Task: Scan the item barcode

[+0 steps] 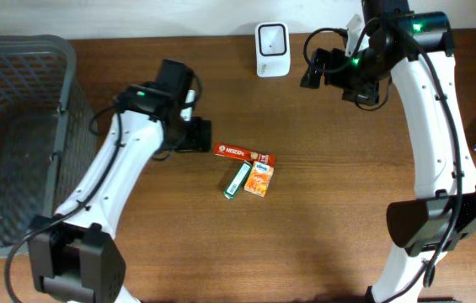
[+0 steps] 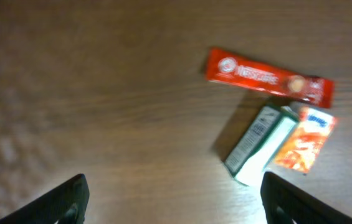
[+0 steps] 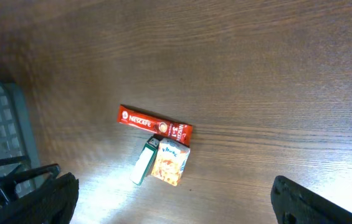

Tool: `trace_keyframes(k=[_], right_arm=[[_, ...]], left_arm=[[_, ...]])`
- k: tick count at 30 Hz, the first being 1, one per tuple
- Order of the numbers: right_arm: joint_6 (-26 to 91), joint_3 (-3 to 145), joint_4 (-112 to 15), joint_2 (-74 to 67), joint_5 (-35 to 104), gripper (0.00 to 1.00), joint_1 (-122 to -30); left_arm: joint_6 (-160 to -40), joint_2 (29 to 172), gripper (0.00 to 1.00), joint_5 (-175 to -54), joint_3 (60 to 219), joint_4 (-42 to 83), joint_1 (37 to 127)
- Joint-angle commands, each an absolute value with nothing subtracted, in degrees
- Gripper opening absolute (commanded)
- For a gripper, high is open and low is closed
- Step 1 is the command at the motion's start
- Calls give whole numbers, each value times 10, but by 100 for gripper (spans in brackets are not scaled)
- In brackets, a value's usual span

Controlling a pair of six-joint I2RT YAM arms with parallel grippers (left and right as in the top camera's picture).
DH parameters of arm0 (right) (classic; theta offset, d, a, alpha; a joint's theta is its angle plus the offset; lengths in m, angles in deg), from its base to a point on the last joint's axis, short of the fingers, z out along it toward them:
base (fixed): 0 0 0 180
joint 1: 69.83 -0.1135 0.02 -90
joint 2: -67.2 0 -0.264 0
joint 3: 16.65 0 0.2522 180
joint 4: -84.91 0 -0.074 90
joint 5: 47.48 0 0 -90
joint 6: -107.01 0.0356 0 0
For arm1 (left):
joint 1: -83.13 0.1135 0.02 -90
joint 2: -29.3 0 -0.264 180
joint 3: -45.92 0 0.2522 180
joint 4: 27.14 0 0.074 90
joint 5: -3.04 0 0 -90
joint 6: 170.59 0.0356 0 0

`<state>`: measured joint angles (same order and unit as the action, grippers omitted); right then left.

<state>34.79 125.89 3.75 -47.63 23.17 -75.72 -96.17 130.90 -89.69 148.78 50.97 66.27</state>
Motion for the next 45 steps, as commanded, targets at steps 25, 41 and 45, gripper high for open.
trace_keyframes(k=[25,41,45], right_arm=[[344,1259,37,-477,237,99,-758],[344,1259,37,-477,237,99,-758],[344,1259,37,-477,237,99,-758]], left_arm=[[-1129,1353,0,-1146,1194,157,570],[-1099,1279,2,-1114,1272,231,638],[-1135,1323,0,-1078,1272,63,533]])
